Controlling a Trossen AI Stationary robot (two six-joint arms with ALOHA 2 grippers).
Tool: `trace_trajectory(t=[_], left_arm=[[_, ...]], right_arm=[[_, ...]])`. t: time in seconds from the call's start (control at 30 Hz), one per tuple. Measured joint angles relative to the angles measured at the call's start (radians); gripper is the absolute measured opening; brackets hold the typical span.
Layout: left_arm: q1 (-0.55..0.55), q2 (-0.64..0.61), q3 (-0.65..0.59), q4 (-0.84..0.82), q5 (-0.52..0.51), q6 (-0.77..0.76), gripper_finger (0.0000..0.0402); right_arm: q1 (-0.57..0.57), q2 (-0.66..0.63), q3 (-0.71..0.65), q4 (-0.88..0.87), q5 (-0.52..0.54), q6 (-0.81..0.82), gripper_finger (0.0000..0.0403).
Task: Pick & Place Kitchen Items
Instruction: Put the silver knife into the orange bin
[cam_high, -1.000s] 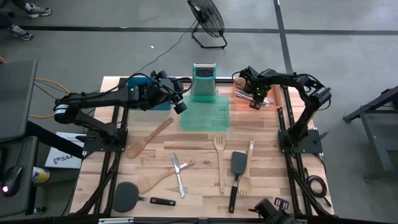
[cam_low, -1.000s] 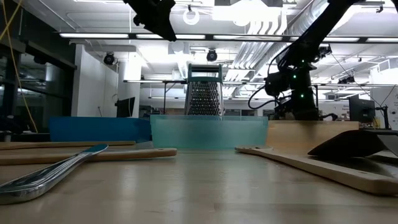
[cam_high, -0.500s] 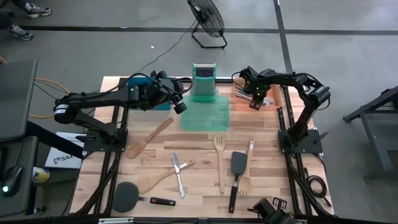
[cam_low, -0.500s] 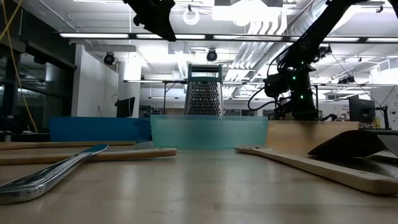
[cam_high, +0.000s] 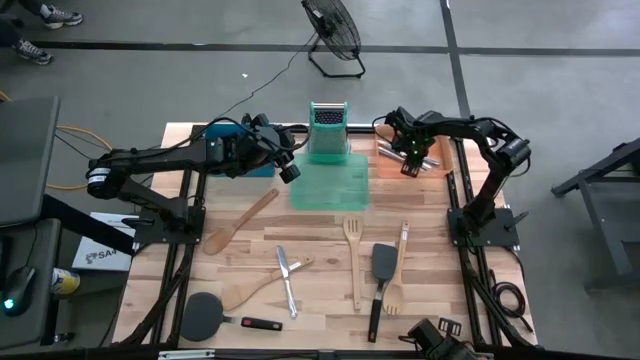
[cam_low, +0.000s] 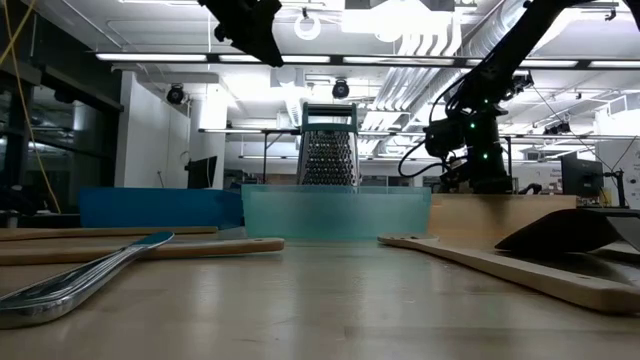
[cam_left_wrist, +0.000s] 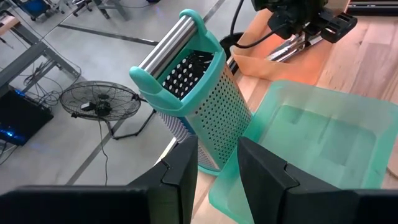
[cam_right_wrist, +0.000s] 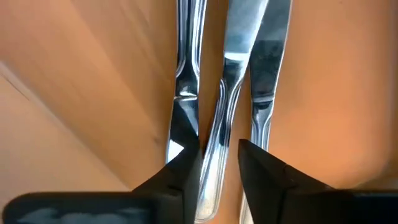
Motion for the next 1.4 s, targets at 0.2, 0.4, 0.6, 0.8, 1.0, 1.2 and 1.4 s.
trace_trajectory(t=[0.2, 0.4, 0.6, 0.8, 1.0, 1.2, 1.4], left_arm=[[0.000, 0.000, 0.000, 0.000, 0.000, 0.000, 0.0111], [0.000, 0.000, 0.000, 0.000, 0.000, 0.000, 0.0111], [0.000, 0.000, 0.000, 0.000, 0.000, -0.001, 0.0111], [0.000, 0.000, 0.000, 0.000, 0.000, -0.017, 0.0111], [0.000, 0.000, 0.000, -0.043, 0.000, -0.037, 0.0111], [0.000, 0.000, 0.000, -0.077, 0.000, -0.056, 0.0111], [0.000, 0.000, 0.000, -0.074, 0.028, -0.113, 0.0111]], right_arm=[[0.000, -0.008, -0.001, -0.001, 0.002, 0.004, 0.0136], [-0.001, -0.059, 0.009, -0.003, 0.072, 0.020, 0.0153], [-0.002, -0.122, 0.038, -0.011, 0.079, 0.058, 0.0161], [-0.003, -0.193, 0.040, -0.011, 0.050, 0.102, 0.0161], [-0.003, -0.263, 0.041, -0.005, 0.017, 0.162, 0.0161], [-0.002, -0.349, 0.041, 0.000, -0.061, 0.223, 0.0161], [-0.002, -0.451, 0.042, 0.002, -0.149, 0.300, 0.0161]])
